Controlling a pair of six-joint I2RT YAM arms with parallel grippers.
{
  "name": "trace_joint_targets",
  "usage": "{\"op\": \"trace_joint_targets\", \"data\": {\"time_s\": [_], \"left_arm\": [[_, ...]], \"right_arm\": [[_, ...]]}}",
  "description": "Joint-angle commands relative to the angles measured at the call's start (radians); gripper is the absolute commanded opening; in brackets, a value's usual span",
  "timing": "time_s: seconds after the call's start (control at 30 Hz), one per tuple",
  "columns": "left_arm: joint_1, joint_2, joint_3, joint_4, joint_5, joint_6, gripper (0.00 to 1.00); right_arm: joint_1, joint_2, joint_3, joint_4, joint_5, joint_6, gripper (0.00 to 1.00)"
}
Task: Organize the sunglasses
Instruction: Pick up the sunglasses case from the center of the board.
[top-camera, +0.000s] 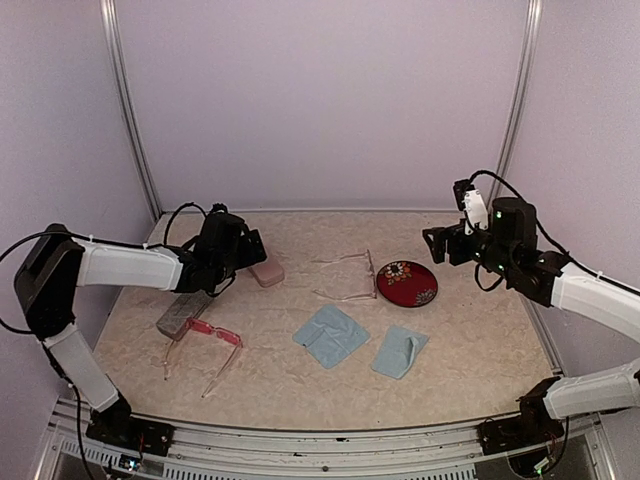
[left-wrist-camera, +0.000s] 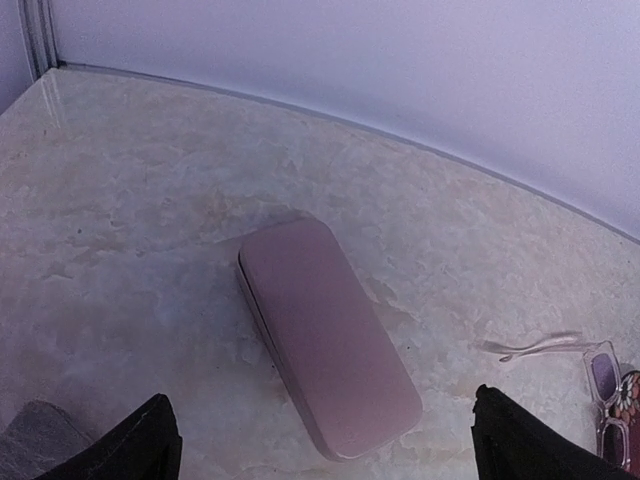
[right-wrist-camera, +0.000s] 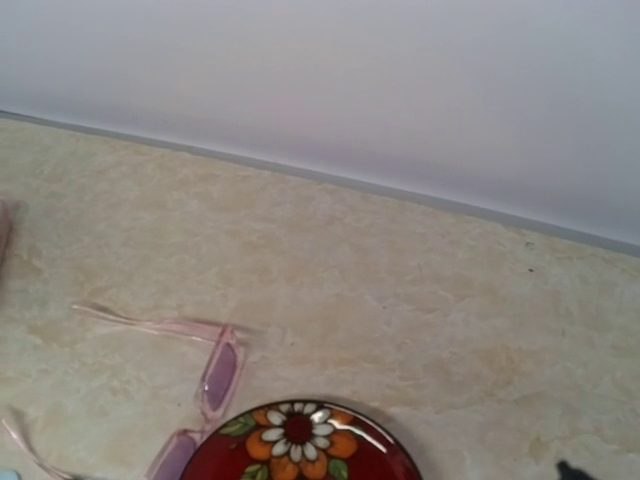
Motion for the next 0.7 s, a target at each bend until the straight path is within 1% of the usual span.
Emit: {"op": "trace_joint_targets", "data": {"time_s": [0.0, 0.13, 0.3, 0.4, 0.67], "left_arm": [[-0.017, 0.126, 0.122, -0.114, 0.008, -0.111, 0.99], [-0.019, 0.258, 0.249, -0.205, 0.012, -0.152, 0.99], [-0.018, 0.369, 0.368, -0.273, 0.005, -0.169, 0.99], [-0.018, 0.42, 0.424, -0.314, 0.007, -0.183, 0.99], [-0.017, 0.516, 0.516, -0.353, 0.012, -0.187, 0.99]], "right_arm": [[-0.008, 0.009, -0.022, 0.037, -0.026, 0.032, 1.0], [-0.003, 0.001, -0.04, 0.044, -0.033, 0.045, 1.0], [-0.003, -0.02, -0.066, 0.053, -0.031, 0.052, 1.0], [-0.002, -0.032, -0.078, 0.056, -0.032, 0.055, 1.0], [-0.001, -0.051, -0.102, 0.066, -0.03, 0.054, 1.0]]}}
